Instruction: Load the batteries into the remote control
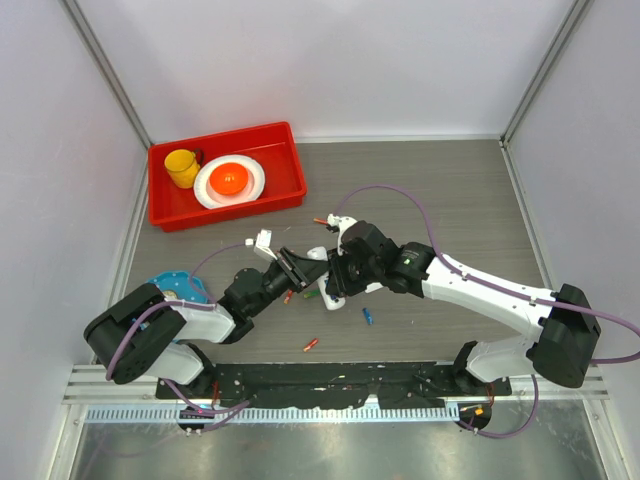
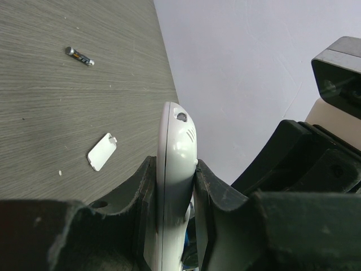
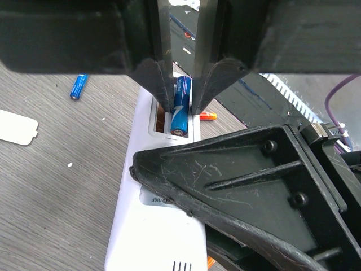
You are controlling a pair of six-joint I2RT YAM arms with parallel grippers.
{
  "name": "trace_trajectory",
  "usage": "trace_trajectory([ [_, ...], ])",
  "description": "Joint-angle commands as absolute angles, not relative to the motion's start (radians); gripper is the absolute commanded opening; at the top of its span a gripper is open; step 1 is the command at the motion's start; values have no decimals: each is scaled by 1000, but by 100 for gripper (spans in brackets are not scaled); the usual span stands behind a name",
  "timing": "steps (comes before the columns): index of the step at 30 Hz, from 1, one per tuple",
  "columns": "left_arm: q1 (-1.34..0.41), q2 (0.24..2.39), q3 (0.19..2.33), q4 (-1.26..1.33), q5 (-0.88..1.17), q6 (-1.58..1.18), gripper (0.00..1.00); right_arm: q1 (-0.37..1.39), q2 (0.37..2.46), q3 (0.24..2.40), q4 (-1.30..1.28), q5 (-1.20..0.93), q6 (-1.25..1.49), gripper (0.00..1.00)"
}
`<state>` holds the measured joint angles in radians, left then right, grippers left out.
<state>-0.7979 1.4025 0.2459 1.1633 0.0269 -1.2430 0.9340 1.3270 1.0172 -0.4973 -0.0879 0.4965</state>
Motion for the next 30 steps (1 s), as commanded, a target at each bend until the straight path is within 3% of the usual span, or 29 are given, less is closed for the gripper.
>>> trace_trajectory([
  [1,-834,1356,288,1546,98,-1282,0,933,1331,1043,-394,-49,499,26],
  [8,-834,1359,284,1546,92,-1276,0,933,1315,1042,-414,-44,497,35],
  [30,-831,1394,302,1546,18,-1331,0,931,1353,1157,-495,32,472,43],
])
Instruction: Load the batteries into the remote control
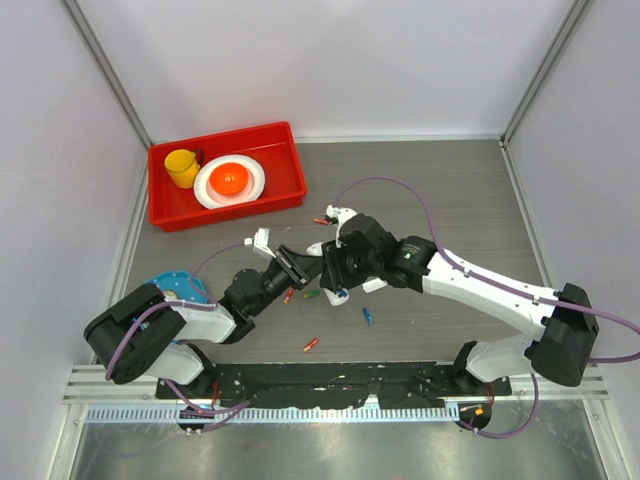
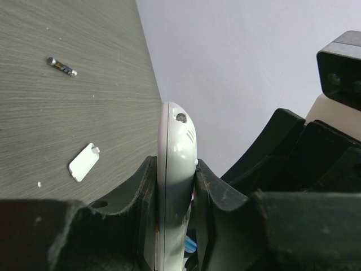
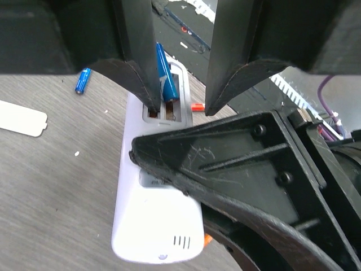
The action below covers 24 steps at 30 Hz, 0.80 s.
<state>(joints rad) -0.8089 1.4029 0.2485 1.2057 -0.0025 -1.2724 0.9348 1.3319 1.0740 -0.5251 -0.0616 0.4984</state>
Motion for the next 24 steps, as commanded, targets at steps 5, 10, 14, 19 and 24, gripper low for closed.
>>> trace_trajectory([
  [5,-812,1391,321,1546,9,-1356,0,917,1379,1233,-537,43,445,45],
  [10,-798,1399,330,1546,9,-1382,0,910,1402,1290,-566,48,433,46],
  [14,-795,1404,330,1548,-31,-1397,0,900,1405,1308,-580,55,425,47],
  [19,-795,1405,327,1548,-52,-1408,0,891,1414,1347,-595,58,417,47],
  [24,-795,1410,327,1548,-61,-1414,0,877,1433,1420,-615,69,411,49],
])
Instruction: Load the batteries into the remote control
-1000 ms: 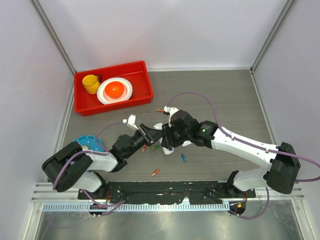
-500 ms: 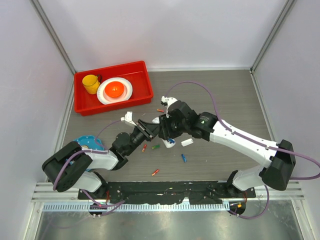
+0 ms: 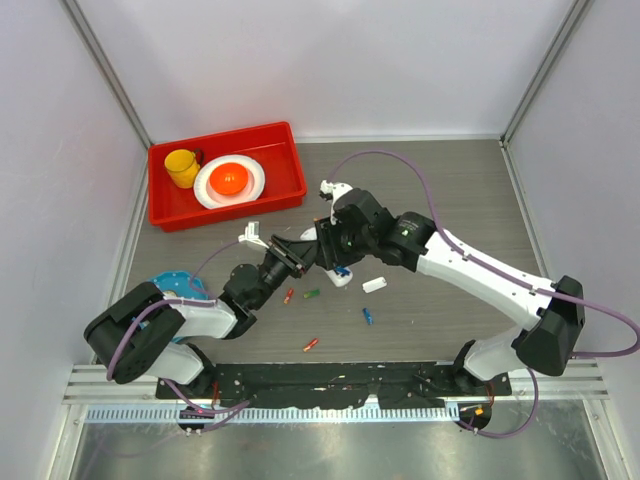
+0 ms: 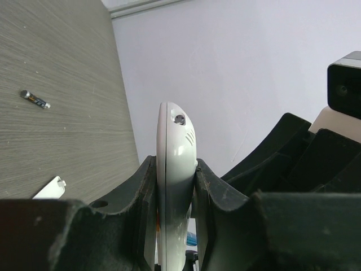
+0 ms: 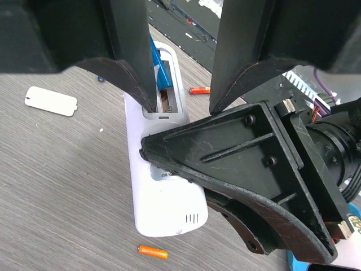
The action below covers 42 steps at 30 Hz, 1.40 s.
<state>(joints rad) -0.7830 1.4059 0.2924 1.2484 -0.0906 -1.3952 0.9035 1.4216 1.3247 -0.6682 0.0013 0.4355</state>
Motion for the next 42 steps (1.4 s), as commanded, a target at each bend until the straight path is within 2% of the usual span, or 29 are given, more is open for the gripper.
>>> trace_trajectory([
  [1,-795,1411,327,1548,-63,-1417,0,877,1436,1433,-618,69,411,49],
  [9,-793,1424,345,1548,-67,-1420,0,871,1463,1555,-650,69,390,50],
  [14,-787,1437,347,1548,-86,-1477,0,856,1393,1536,-635,188,380,51],
  [18,-779,1431,347,1548,-109,-1517,0,847,1269,1354,-501,273,402,51],
  [20,-776,1427,353,1548,-110,-1538,0,842,1195,1289,-457,282,428,56],
  [23,-767,1424,356,1548,-97,-1568,0,827,1129,1178,-410,252,425,61],
  [29,-752,1416,345,1548,-42,-1646,0,815,1020,1043,-315,212,429,64],
  [42,-730,1416,299,1548,64,-1675,0,813,859,813,-181,32,408,60],
])
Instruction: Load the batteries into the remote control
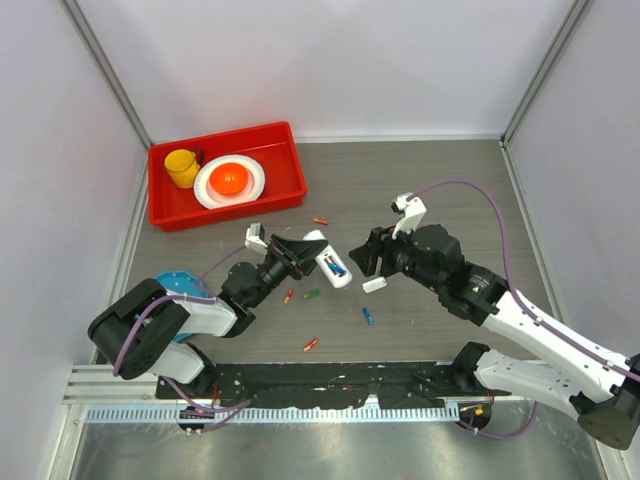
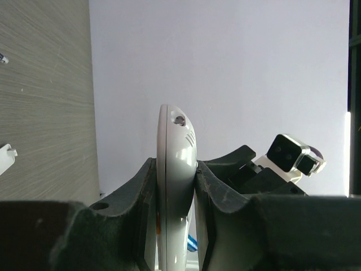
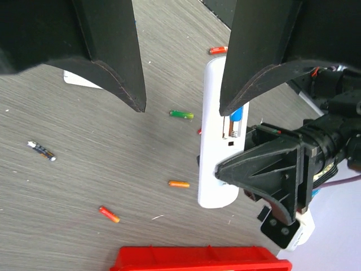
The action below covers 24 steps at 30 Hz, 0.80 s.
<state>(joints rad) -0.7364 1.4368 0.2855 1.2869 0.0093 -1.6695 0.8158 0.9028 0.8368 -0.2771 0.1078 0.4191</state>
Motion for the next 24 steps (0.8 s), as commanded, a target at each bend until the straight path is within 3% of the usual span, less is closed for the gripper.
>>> trace_trajectory([
  [1,-730,1416,302,1548,74,-1674,0,815,858,810,-181,20,405,59],
  [24,-718,1397,267,1546,170,-1598,0,813,735,660,-140,-176,385,56],
])
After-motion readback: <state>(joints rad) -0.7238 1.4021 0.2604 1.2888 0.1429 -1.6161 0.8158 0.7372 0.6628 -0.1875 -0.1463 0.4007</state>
